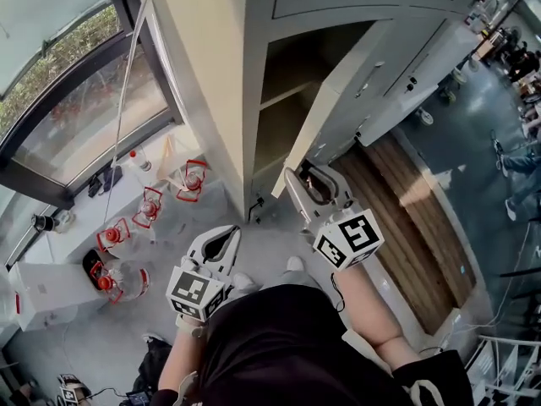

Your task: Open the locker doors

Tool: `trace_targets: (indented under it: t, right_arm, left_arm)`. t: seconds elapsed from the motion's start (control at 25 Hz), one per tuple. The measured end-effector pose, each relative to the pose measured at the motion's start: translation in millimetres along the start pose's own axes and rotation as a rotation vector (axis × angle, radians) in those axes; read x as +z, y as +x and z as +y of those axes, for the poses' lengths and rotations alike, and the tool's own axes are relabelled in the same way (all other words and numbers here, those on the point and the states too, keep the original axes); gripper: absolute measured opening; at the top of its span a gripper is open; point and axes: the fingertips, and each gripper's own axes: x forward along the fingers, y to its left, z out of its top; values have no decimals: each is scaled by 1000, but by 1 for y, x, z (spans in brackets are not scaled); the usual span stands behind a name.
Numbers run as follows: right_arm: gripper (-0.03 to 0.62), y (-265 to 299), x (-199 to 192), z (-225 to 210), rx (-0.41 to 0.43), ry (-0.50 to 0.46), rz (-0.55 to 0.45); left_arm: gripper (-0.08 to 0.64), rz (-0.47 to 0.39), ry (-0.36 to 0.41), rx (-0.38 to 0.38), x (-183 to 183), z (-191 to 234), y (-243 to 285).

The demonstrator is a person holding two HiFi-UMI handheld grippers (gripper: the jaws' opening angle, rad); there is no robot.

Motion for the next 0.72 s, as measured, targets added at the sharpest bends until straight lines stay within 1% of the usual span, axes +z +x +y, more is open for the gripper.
trace_targets:
  t: [0.16, 0.32, 0.48, 0.56, 0.64, 0.72]
  right_arm:
    - [152, -23, 0, -9, -24, 15, -7]
    - [153, -46, 0, -16, -12, 4, -12]
    - [153, -68, 1, -26, 4, 5, -16]
    - [152, -79, 2, -32, 10, 7, -25]
    - [143, -91, 3, -40, 7, 3, -37]
    - [138, -103, 4, -48, -10, 4, -46]
  left_arm:
    - [18, -2, 45, -83, -3, -19, 15]
    - [18, 6, 48, -116, 2, -38, 32]
    - [18, 11, 60, -176, 3, -66, 55]
    - [18, 26, 60, -180, 8, -76, 67]
    - [18, 35, 75, -196, 14, -87, 80]
    - [18, 39, 91, -238, 15, -99, 90]
